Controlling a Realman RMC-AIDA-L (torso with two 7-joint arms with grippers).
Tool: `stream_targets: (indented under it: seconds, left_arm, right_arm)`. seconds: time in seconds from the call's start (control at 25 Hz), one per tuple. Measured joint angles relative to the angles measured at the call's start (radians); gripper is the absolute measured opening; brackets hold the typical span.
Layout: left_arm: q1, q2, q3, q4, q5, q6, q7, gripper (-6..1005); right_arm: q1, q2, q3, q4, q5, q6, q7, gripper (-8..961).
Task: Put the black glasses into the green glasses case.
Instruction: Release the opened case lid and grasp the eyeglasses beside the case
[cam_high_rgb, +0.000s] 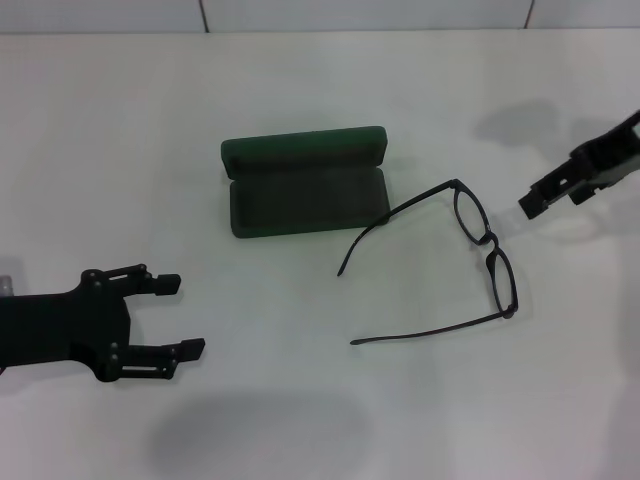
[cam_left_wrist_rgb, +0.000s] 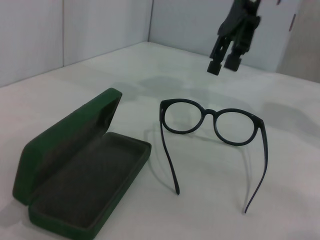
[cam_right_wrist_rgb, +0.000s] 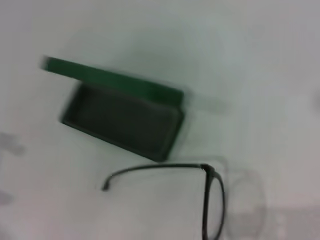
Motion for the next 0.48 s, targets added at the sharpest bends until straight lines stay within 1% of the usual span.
stream_targets:
  seconds: [0.04,0.08,0.12,0.2,0.32,0.36,0.48]
  left_arm:
    - [0.001,0.0,-0.002,-0.002,0.0,0.0,0.008,872]
    - [0.001,0.0,-0.002,-0.002,0.0,-0.001,0.015,872]
    - [0.003,0.0,-0.002,-0.003,0.001,-0.001,0.022,872]
    - [0.005,0.0,-0.002,-0.003,0.001,-0.003,0.03,872]
    - [0.009,-0.003,-0.003,-0.004,0.001,-0.009,0.038,872]
    - [0.009,-0.004,-0.003,-0.004,0.001,-0.009,0.04,872]
    - [0.011,-0.006,-0.003,-0.004,0.002,-0.01,0.042,872]
  right_arm:
    - [0.02,0.006,0.0,0.016,-0.023,0.001,0.012,840]
    - [0.074,0.027,0.0,0.056,-0.095,0.009,0.046,840]
    - [0.074,0.027,0.0,0.056,-0.095,0.009,0.046,840]
    - [0.118,0.055,0.0,0.079,-0.162,0.021,0.077,840]
    - [0.158,0.095,0.001,0.091,-0.237,0.034,0.111,840]
    - [0.166,0.107,0.001,0.093,-0.256,0.037,0.121,839]
    - [0.186,0.132,0.0,0.101,-0.313,0.049,0.156,839]
